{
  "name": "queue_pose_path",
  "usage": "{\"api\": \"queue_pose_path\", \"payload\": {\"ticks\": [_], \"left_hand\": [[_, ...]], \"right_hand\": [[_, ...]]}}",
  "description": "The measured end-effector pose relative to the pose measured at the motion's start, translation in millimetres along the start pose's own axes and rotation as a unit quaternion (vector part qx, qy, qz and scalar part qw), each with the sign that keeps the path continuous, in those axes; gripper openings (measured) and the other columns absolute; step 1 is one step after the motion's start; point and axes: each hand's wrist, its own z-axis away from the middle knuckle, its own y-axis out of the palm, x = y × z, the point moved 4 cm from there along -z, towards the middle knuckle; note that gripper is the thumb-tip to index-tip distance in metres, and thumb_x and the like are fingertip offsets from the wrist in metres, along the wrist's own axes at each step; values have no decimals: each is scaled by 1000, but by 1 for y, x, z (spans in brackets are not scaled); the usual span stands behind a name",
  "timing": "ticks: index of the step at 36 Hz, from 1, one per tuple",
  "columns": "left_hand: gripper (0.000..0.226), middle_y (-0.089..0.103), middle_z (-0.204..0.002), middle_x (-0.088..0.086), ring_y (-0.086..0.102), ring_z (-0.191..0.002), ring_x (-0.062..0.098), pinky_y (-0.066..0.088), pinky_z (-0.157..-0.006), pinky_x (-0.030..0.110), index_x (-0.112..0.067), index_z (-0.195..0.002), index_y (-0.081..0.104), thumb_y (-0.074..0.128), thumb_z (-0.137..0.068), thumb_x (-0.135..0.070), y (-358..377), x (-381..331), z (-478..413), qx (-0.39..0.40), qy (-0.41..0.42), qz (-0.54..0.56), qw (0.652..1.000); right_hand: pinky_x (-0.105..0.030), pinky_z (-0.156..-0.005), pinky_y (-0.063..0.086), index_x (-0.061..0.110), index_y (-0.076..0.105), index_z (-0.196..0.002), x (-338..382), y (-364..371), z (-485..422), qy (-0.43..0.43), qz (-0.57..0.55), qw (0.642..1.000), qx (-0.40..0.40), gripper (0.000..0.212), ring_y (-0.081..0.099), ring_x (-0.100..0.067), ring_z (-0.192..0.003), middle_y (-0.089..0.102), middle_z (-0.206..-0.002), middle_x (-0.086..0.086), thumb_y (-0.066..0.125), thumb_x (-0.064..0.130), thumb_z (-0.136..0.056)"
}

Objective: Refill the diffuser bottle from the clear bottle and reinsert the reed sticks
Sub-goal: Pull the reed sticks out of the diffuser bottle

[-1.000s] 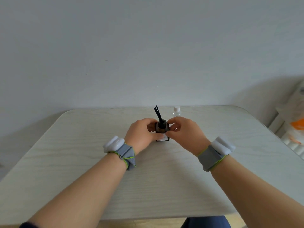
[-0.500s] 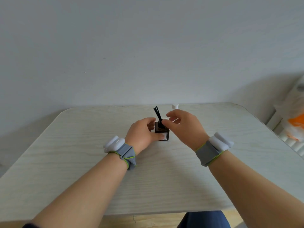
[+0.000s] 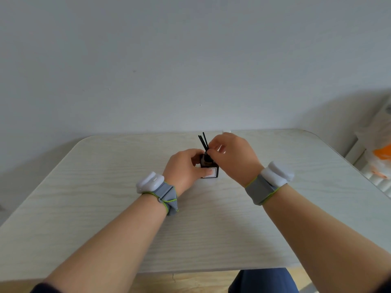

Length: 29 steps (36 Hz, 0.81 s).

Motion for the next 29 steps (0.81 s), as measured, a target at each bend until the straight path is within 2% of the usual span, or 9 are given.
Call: {"api": "queue_pose_path", "payload": {"ticks": [7,11,14,17,20,23,26,29], "left_hand": [[46,72,-100,-9,63,-90,6,47,-81,20,-25,-112,68,81,-68,-27,-1,-1,1,-2,5,1,1000],[48,72,-103,-7,65,-96,10,51,-90,28,-25,-113,67,82,-67,-26,-1,0,1,0,-3,9,1000],[49,72,-105,-7,65,-97,10,51,-92,29,-25,-114,67,82,-67,-27,-1,-1,1,5,-2,6,1000],[51,71,-106,-7,65,-97,10,51,-92,29,-25,-115,66,82,-67,-29,-2,0,0,13,-3,-2,1000],[48,71,-105,-7,65,-97,12,51,-92,31,-25,-113,67,82,-68,-27,-3,-1,0,16,-3,-1,1000],[45,71,-101,-8,65,-94,11,51,-90,30,-26,-110,68,82,-68,-26,-3,-1,1,16,-5,7,1000],[44,72,-101,-7,65,-93,12,51,-88,28,-26,-110,69,81,-68,-25,-3,-2,1,16,-4,17,1000],[45,71,-97,-7,65,-91,12,50,-87,28,-25,-110,69,82,-67,-25,-4,-3,1,15,-1,11,1000]], "right_hand": [[-34,-72,53,16,64,-84,3,-1,-1,-20,-11,999,-36,6,61,-15,-78,63,-88,4,59,16,-83],[-26,-71,50,15,64,-86,3,-12,-3,11,-78,994,-80,6,60,-12,-77,65,-85,4,58,15,-86],[-22,-70,48,15,63,-86,1,-20,-4,32,-129,985,-111,5,60,-11,-76,64,-79,6,58,16,-87],[-35,-75,55,13,62,-84,-3,-28,-8,62,-184,972,-132,7,66,-22,-79,69,-78,-2,56,16,-85],[-47,-75,57,11,61,-82,-9,-37,-12,88,-216,962,-145,8,69,-26,-75,71,-77,-9,53,14,-82],[-46,-73,58,10,61,-79,-17,-42,-15,107,-166,973,-122,8,69,-27,-70,71,-74,-11,53,13,-79],[-42,-72,59,6,65,-81,-26,-40,-13,129,-73,988,-52,13,70,-27,-71,72,-73,-12,56,15,-80],[-39,-69,60,6,66,-77,-37,-33,-9,155,-6,988,24,13,71,-24,-65,73,-73,-13,57,15,-78]]}}
